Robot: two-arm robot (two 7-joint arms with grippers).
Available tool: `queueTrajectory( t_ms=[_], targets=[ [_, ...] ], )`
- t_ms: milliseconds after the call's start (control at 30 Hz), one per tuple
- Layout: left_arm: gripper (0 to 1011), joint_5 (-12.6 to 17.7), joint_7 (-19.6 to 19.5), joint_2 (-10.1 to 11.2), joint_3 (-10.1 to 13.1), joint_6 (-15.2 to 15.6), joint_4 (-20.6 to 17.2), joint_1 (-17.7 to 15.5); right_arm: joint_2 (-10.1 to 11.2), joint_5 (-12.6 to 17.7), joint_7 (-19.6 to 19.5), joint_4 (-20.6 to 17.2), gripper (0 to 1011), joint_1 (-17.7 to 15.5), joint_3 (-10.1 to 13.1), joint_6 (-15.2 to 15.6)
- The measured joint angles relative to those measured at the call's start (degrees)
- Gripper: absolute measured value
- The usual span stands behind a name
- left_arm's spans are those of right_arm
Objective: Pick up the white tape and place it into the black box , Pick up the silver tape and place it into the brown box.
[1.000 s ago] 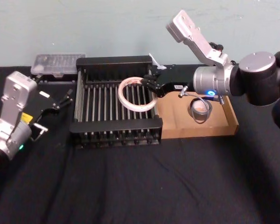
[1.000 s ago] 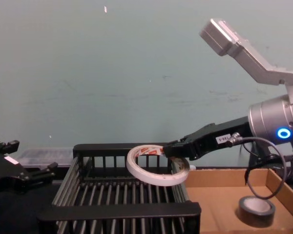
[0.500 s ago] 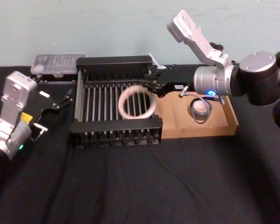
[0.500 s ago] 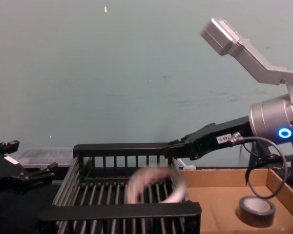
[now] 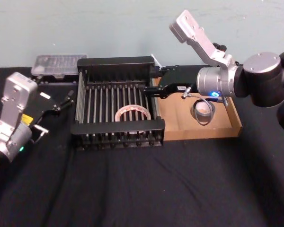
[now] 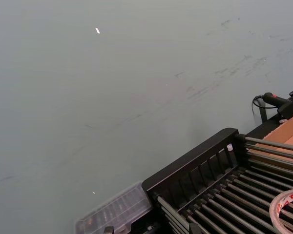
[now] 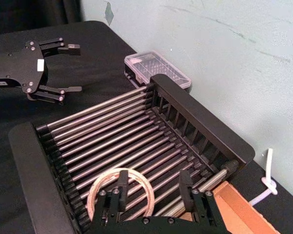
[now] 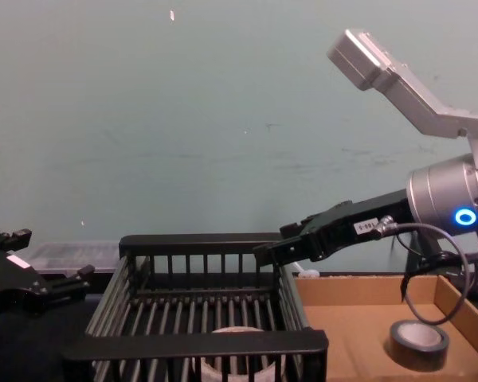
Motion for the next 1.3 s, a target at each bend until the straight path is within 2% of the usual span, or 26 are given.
queueTrajectory(
  t_ms=[67,233,333,367,600,700,800,833,900,933,967,1000,1033,1067,1200,1300],
  targets=[
    [1001,0.00,0.00,0.00,0.00,0.00,0.00,0.00,0.01,0.00,0.00,-0.01,687,0.00,0.00,0.00],
    [1001,0.00,0.00,0.00,0.00,0.00,0.00,0.00,0.02,0.00,0.00,-0.02,864,0.00,0.00,0.00],
    [1001,0.00,0.00,0.00,0.00,0.00,0.00,0.00,0.02,0.00,0.00,-0.02,914,0.00,0.00,0.00],
    [1001,0.00,0.00,0.00,0.00,0.00,0.00,0.00,0.02,0.00,0.00,-0.02,976,0.00,0.00,0.00],
    [1002,0.00,0.00,0.00,0.00,0.00,0.00,0.00,0.22,-0.15,-1.07,-0.94,1002,-0.65,0.36,-0.17],
    [1001,0.00,0.00,0.00,0.00,0.00,0.00,0.00,0.55,-0.63,-4.10,-2.99,1002,-2.25,1.64,-0.67],
    [1001,0.00,0.00,0.00,0.00,0.00,0.00,0.00,0.86,-2.22,-9.10,-5.76,1002,-4.74,3.30,-1.84],
    [1001,0.00,0.00,0.00,0.00,0.00,0.00,0.00,1.00,-3.58,-12.80,-7.56,1002,-6.54,4.23,-3.01],
    [1001,0.00,0.00,0.00,0.00,0.00,0.00,0.00,1.07,-5.03,-16.35,-8.92,1002,-8.18,5.01,-4.25],
    [1001,0.00,0.00,0.00,0.00,0.00,0.00,0.00,1.12,-6.71,-20.20,-10.27,1002,-10.11,5.81,-5.83],
    [1001,0.00,0.00,0.00,0.00,0.00,0.00,0.00,1.12,-6.71,-20.20,-10.27,1002,-10.11,5.81,-5.83],
    [1001,0.00,0.00,0.00,0.00,0.00,0.00,0.00,1.14,-8.48,-23.88,-11.33,1002,-11.80,6.42,-7.62],
    [1001,0.00,0.00,0.00,0.00,0.00,0.00,0.00,1.14,-9.35,-25.44,-11.78,1002,-12.68,6.73,-8.53],
    [1001,0.00,0.00,0.00,0.00,0.00,0.00,0.00,1.17,-10.95,-28.79,-12.58,1002,-14.38,7.39,-10.35],
    [1001,0.00,0.00,0.00,0.00,0.00,0.00,0.00,1.41,-13.75,-34.44,-13.80,1002,-18.26,8.72,-13.78],
    [1001,0.00,0.00,0.00,0.00,0.00,0.00,0.00,1.78,-14.34,-36.45,-14.47,1002,-20.99,9.92,-14.92]
  ],
)
